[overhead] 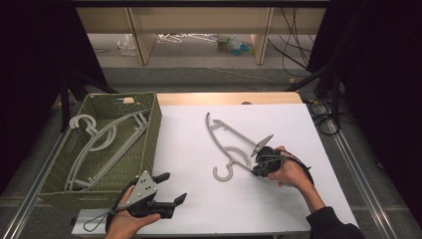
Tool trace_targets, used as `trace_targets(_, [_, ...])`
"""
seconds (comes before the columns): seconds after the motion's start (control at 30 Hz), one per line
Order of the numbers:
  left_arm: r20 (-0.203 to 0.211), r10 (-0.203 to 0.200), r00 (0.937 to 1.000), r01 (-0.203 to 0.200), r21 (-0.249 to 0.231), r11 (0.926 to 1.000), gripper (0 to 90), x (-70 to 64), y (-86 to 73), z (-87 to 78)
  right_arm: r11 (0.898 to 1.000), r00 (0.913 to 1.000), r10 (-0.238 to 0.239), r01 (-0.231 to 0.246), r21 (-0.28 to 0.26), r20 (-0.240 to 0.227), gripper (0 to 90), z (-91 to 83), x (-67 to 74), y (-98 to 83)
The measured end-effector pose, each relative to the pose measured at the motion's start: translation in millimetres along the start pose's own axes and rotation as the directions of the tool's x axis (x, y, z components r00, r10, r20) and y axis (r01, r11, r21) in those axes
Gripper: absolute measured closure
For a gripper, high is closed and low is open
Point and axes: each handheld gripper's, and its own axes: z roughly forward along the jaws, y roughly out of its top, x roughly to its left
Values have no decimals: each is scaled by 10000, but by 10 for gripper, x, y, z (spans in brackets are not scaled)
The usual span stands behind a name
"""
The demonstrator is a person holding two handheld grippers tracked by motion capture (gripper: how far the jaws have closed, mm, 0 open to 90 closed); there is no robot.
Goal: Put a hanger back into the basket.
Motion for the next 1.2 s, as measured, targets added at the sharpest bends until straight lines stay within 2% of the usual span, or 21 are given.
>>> trace_targets(0.07, [4, -15, 10000, 15, -42, 10000, 194, 14, 1, -3, 9998, 9998, -218, 218, -7, -33, 822, -5, 1, 3])
trace_targets(0.13, [-50, 17, 10000, -17, -2, 10000, 195, 27, 2, -5, 9990, 9988, -422, 426, 133, -258, 822, -38, 18, -4])
trace_targets(0.2, [-58, -1, 10000, 1, 4, 10000, 195, 26, 3, -3, 9986, 9975, -534, 533, -29, -472, 822, -74, 38, -9])
trace_targets(0.3, [-26, -2, 10000, 2, -2, 10000, 200, 23, 4, 15, 9967, 9947, -811, 804, -138, -635, 822, -128, 91, -16])
trace_targets(0.4, [-209, 62, 9998, -57, 209, 9998, 207, 21, 2, 49, 9929, 9889, -1185, 1173, -192, -898, 821, -208, 200, -31])
trace_targets(0.43, [-205, 278, 9994, -272, 279, 9992, 209, 29, 9, 59, 9915, 9871, -1288, 1265, -296, -954, 821, -235, 236, -37])
trace_targets(0.47, [-259, 253, 9993, -244, 350, 9991, 212, 21, 11, 80, 9904, 9856, -1363, 1334, -349, -1001, 821, -263, 271, -43])
trace_targets(0.5, [-221, 474, 9986, -465, 406, 9981, 215, 26, 16, 109, 9883, 9824, -1497, 1454, -456, -1114, 821, -290, 312, -54])
trace_targets(0.57, [-307, 575, 9979, -556, 586, 9967, 236, 17, 15, 139, 9851, 9759, -1673, 1596, -645, -1404, 821, -314, 369, -75])
trace_targets(0.7, [-580, 1356, 9891, -1290, 1056, 9860, 278, 25, -3, 259, 9796, 9637, -1981, 1884, -702, -1791, 820, -294, 460, -80])
trace_targets(0.77, [-547, 1498, 9872, -1416, 1325, 9810, 284, 26, -13, 325, 9781, 9589, -2047, 1925, -797, -1965, 819, -292, 487, -72])
trace_targets(0.83, [-511, 1501, 9873, -1416, 1416, 9797, 288, 6, -18, 402, 9742, 9524, -2218, 2074, -887, -2089, 820, -293, 512, -63])
trace_targets(0.93, [-192, 1965, 9803, -1902, 1766, 9657, 295, -27, -5, 495, 9695, 9416, -2423, 2260, -946, -2337, 820, -283, 573, -62])
trace_targets(0.97, [-134, 2013, 9794, -1961, 1718, 9654, 303, -49, -11, 539, 9692, 9404, -2444, 2290, -910, -2365, 820, -280, 587, -62])
trace_targets(1.0, [87, 2058, 9785, -2038, 1855, 9613, 318, -60, -14, 566, 9680, 9397, -2492, 2339, -914, -2344, 819, -274, 601, -59])
trace_targets(1.03, [213, 2501, 9680, -2491, 2057, 9464, 330, -68, -19, 615, 9679, 9386, -2495, 2342, -908, -2384, 819, -277, 610, -59])
trace_targets(1.07, [265, 2625, 9646, -2620, 2131, 9413, 330, -71, -21, 640, 9656, 9342, -2582, 2416, -958, -2461, 820, -276, 620, -56])
trace_targets(1.13, [364, 2888, 9567, -2895, 2239, 9306, 334, -71, -21, 700, 9652, 9334, -2594, 2416, -1003, -2479, 820, -282, 638, -54])
trace_targets(1.17, [352, 3055, 9516, -3051, 2301, 9241, 339, -68, -13, 734, 9631, 9291, -2676, 2500, -997, -2552, 820, -285, 652, -52])
trace_targets(1.2, [380, 3150, 9483, -3150, 2300, 9208, 344, -70, -7, 761, 9601, 9271, -2775, 2585, -1063, -2521, 820, -285, 667, -47])
